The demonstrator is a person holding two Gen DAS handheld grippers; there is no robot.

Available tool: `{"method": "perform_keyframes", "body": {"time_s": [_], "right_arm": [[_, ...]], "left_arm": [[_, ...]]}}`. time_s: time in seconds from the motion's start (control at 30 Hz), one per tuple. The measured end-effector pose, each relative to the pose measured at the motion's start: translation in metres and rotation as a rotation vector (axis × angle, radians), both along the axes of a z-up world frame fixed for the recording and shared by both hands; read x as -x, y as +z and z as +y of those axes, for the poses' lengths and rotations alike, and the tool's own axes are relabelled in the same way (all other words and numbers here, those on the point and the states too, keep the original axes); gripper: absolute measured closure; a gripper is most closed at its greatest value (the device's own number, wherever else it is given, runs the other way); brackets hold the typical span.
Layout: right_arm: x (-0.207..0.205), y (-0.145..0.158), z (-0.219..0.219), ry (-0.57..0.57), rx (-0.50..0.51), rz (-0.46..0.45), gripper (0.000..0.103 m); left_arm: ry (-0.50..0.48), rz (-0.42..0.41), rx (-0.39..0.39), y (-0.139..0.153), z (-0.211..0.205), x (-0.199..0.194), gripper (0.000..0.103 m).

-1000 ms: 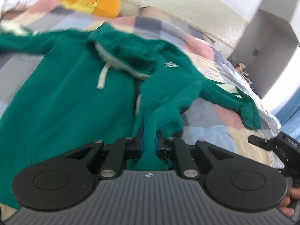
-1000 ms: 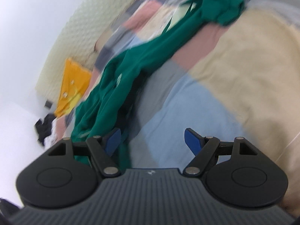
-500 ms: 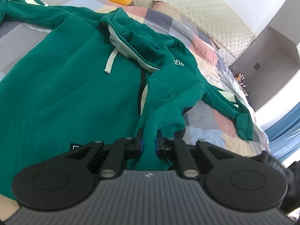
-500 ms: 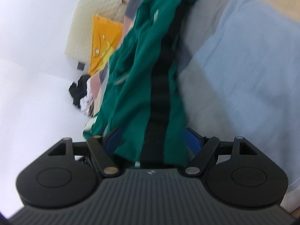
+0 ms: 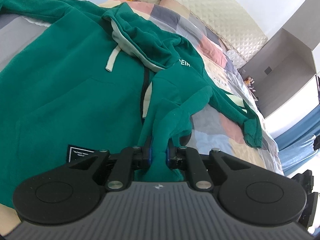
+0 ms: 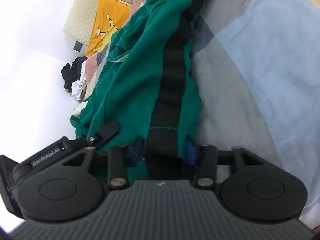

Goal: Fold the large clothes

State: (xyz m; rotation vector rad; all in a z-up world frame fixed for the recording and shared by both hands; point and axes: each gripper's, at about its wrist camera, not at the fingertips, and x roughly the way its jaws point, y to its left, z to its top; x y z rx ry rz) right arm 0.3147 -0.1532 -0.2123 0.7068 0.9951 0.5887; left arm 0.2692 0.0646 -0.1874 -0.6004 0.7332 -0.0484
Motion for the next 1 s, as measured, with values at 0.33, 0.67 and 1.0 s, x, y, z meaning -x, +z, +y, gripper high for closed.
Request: {"method": "perform_keyframes", "body": {"time_s": [0.33,0.67,1.0], "right_arm": [[0.016,0.021,-0.019,-0.138,0.028,-0.124,0.068],[0.024,0.027,-0.048,-0.417,0.13,-0.16,0.07],[0.029,0.025,-0.089,-0.709,0.159,-0.127,0.07]], "left_arm": [[-0.08,-0.05,0.043,0.005,-0.009,0.004,0.073],[-0.222,-0.123,0.031,0.012,-0.033,0.008,0.053],[-0.196,0.067,-0.045,-0.022,-0.035,-0.009,0.052]]}}
